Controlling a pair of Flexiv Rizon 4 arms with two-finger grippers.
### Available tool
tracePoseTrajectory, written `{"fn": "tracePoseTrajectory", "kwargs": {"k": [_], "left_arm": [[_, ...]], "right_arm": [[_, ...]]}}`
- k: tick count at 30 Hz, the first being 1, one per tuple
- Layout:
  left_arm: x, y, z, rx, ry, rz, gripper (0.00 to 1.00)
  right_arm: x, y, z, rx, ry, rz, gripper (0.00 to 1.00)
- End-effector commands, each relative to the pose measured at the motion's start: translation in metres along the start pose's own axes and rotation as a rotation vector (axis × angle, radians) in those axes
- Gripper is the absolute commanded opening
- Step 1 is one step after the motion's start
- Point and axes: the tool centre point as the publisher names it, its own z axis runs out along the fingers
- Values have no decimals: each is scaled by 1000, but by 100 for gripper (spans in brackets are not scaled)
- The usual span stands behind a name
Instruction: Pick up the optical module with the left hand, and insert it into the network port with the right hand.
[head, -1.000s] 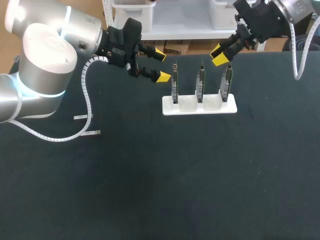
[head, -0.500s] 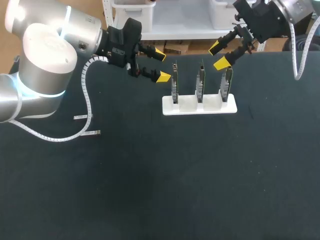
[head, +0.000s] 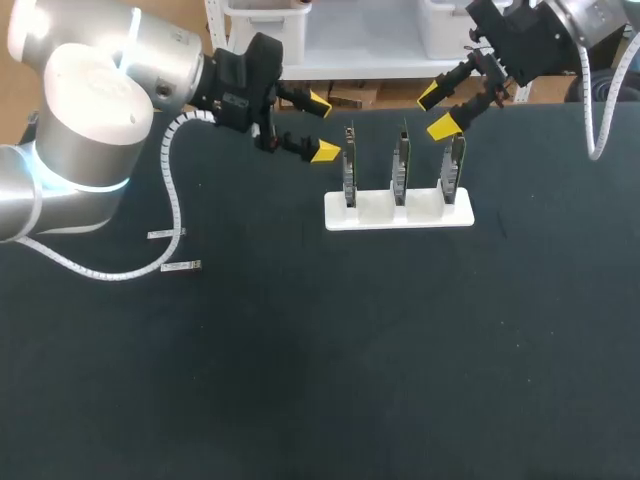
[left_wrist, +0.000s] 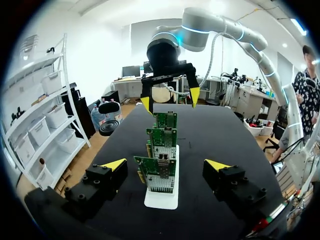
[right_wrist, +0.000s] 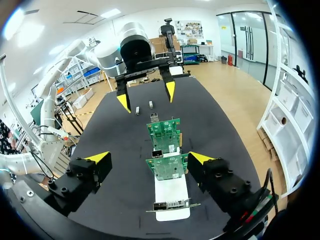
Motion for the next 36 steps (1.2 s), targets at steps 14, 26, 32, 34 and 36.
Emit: {"fn": "tracePoseTrajectory", "kwargs": {"k": [14,26,32,34,36], "left_arm": [[49,-11,-93,-126,278,27,100],[112,-20,-129,-129,528,57,100],[121,-6,-145,-206,531,-4,100],[117,-3,-145,-222,512,-18,100],[117,-3,-145,-222,512,-18,100]], "right_arm": [[0,1,0,2,1,0,100],[0,1,0,2,1,0,100],[0,1,0,2,1,0,100],[0,1,0,2,1,0,100],[0,1,0,2,1,0,100]]}}
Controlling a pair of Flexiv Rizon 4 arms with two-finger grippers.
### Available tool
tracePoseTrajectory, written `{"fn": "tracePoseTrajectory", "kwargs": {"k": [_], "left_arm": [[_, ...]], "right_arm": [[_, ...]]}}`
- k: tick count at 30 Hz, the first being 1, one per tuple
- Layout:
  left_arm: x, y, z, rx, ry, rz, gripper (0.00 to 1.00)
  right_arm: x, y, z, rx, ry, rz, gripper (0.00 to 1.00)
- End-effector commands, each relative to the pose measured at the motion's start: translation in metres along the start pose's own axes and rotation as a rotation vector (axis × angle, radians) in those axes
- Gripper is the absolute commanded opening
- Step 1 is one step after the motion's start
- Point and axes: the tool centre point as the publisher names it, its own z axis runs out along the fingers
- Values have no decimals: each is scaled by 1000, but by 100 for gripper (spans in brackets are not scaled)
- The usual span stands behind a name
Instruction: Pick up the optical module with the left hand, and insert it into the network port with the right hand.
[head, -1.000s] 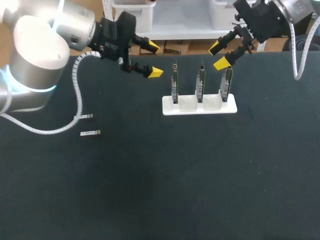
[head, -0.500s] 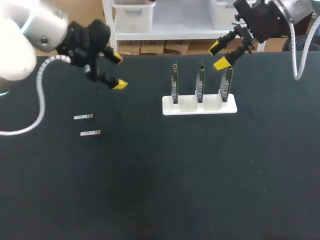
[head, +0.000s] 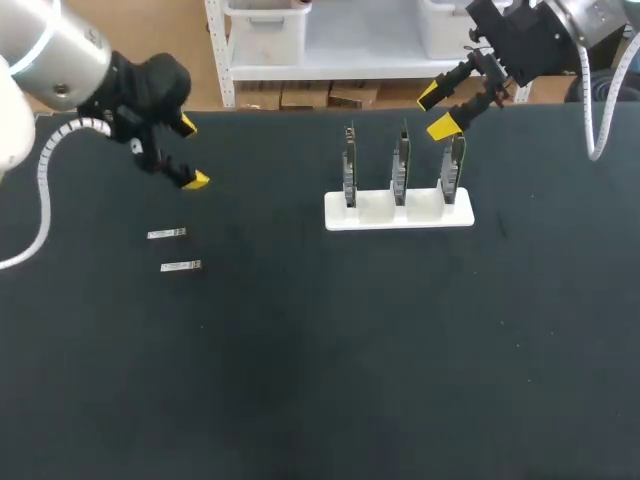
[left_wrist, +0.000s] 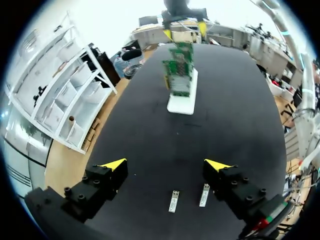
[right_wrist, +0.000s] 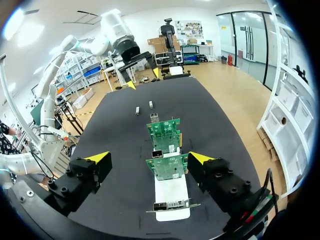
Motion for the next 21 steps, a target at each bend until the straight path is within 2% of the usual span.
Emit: {"fn": "tracePoseTrajectory", "kwargs": {"k": [1,13,15,18,21], "left_arm": [[2,-1,1,0,-4,3,100],[2,-1,1,0,-4,3,100],[-3,-2,7,7,23,5,100],[8,0,14,5,81,-33,100],[31,2,22,0,151,-86,100]], "right_arm": [[0,1,0,2,0,0,100],[0,1,0,2,0,0,100],[0,1,0,2,0,0,100],[0,1,0,2,0,0,100],[0,1,0,2,0,0,100]]}}
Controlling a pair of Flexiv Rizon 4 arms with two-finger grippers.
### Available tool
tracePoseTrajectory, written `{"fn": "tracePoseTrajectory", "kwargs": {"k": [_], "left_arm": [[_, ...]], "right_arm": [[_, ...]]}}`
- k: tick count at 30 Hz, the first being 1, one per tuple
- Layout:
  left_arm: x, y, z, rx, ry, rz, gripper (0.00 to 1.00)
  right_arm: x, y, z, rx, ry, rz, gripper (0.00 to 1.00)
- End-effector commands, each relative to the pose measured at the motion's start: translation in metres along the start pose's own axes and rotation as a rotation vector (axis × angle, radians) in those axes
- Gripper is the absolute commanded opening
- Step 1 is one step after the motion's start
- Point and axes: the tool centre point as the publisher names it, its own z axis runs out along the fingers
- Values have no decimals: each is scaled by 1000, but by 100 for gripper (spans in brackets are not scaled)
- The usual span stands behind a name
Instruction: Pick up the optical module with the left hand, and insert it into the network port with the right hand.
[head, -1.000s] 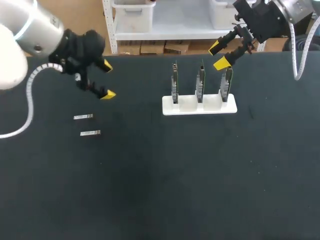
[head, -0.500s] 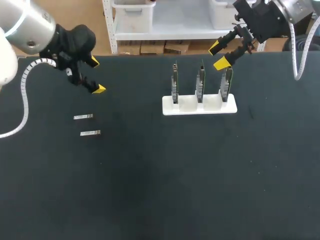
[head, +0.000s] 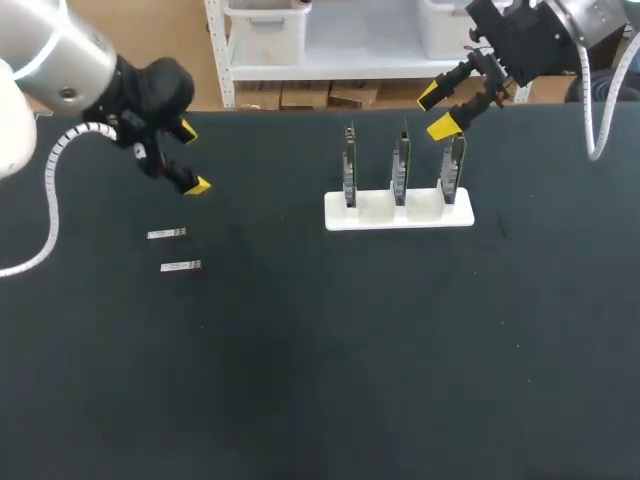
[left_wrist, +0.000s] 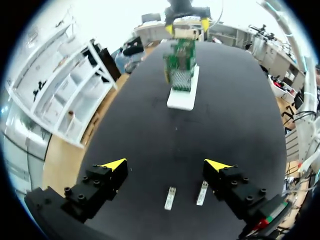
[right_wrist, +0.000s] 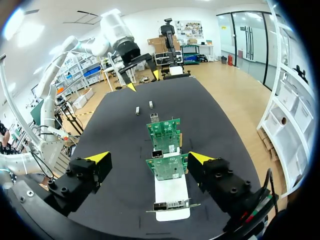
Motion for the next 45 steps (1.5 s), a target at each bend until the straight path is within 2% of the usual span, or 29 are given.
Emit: {"fn": "tracePoseTrajectory", "kwargs": {"k": [1,4,6,7,11,14,16,19,28,34,45], "left_arm": [[19,9,15,-3,105,-59,100],[42,12,23,-5,147,-103,100],[53,12,27,-35,124,-58,100],[58,11,30,-16,116,-35,100],[75,16,37,0,122,-39,100],[79,19,38,-5,129,6,100],[81,18,40,-65,177,70,100],[84,15,41,-56,193,99,100],[99,5,41,-8,247,74,100],[110,6,43,3,276,44,100],[108,3,50,16,289,52,100]], "right_arm": [[0,1,0,2,1,0,100],[0,1,0,2,1,0,100],[0,1,0,2,1,0,100],[0,1,0,2,1,0,100],[0,1,0,2,1,0,100],[0,1,0,2,1,0,100],[0,1,0,2,1,0,100],[0,1,0,2,1,0,100],[0,1,0,2,1,0,100],[0,1,0,2,1,0,100],[0,1,0,2,1,0,100]]}}
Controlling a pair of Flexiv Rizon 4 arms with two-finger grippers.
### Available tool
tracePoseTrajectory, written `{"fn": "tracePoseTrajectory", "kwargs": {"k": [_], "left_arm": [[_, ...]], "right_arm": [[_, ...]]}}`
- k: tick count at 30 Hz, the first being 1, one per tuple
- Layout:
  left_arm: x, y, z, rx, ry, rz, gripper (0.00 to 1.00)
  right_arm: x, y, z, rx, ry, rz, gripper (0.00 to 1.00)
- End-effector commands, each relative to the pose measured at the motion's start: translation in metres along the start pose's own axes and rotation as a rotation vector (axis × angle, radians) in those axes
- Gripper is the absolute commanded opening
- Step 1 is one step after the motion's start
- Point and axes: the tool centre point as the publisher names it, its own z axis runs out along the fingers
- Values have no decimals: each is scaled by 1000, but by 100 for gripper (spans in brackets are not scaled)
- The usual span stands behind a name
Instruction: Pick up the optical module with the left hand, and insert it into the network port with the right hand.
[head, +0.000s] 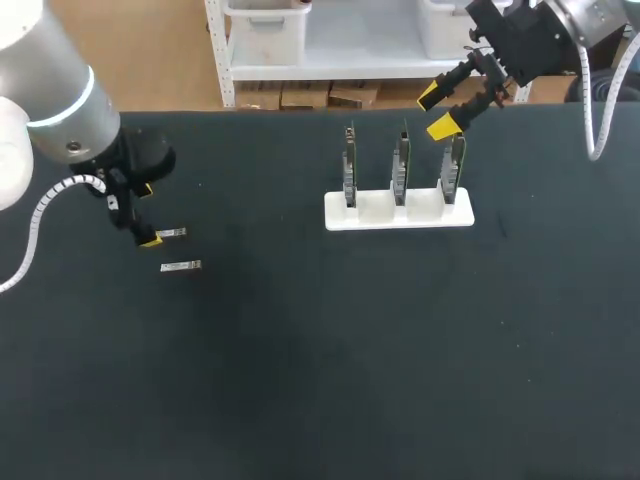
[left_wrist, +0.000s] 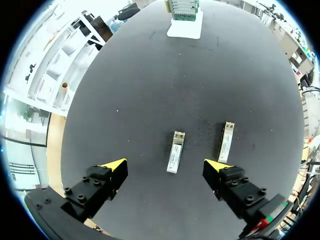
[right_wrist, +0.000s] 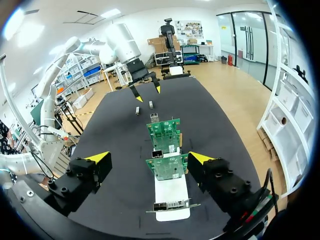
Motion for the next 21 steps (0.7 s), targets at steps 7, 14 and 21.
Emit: {"fn": "tracePoseTrajectory", "kwargs": {"k": [7,14,21], "left_arm": [[0,-6,14,37,34,14,100],[1,-4,19,44,56,9,100],[-1,-4,22,46,70,17,100]], "right_arm": [[0,1,0,2,0,0,100],[0,1,0,2,0,0,100],[0,1,0,2,0,0,100]]}}
